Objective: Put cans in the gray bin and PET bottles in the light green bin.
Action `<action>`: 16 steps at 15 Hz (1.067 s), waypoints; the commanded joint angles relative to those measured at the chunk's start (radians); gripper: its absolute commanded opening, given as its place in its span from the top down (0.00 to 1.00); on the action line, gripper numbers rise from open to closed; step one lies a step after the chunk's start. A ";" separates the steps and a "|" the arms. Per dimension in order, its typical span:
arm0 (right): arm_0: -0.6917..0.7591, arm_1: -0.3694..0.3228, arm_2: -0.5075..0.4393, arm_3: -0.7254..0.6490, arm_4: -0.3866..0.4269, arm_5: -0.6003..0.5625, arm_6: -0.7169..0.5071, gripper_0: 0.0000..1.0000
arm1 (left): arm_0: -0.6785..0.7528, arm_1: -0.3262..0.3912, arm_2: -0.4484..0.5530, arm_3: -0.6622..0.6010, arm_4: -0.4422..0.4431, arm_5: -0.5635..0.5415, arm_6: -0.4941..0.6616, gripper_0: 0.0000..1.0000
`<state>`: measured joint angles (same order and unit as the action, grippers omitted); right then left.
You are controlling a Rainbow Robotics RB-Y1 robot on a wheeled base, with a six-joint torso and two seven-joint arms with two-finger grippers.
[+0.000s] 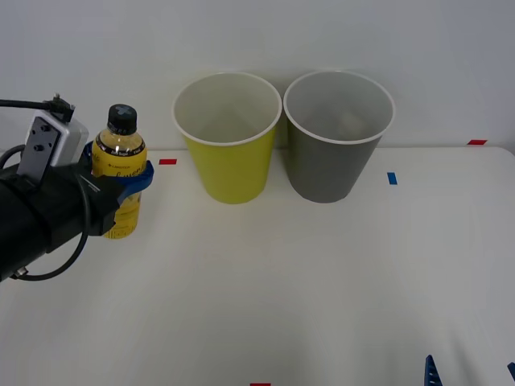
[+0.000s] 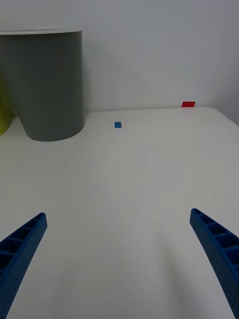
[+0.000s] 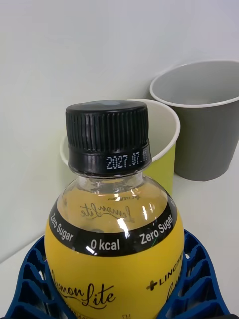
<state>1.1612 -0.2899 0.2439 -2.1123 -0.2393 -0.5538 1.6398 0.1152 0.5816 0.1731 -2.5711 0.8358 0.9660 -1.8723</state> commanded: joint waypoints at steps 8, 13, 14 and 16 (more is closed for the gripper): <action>0.000 0.000 0.000 0.000 0.000 0.000 0.000 0.00 | -0.416 -0.174 0.240 0.114 0.198 0.323 -0.099 1.00; 0.000 0.000 0.000 0.000 0.000 0.000 0.000 0.00 | -0.566 -0.181 0.164 0.224 0.131 0.316 -0.091 1.00; 0.000 0.000 0.000 0.000 0.000 0.000 0.000 0.00 | -0.586 -0.181 0.141 0.227 0.097 0.310 -0.068 1.00; 0.000 0.000 0.000 0.000 0.000 0.000 0.000 0.00 | -0.631 -0.183 0.086 0.229 0.028 0.306 0.067 1.00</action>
<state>1.1612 -0.2899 0.2439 -2.1123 -0.2393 -0.5538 1.6398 -0.4819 0.4009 0.2985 -2.3448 0.9132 1.2767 -1.8838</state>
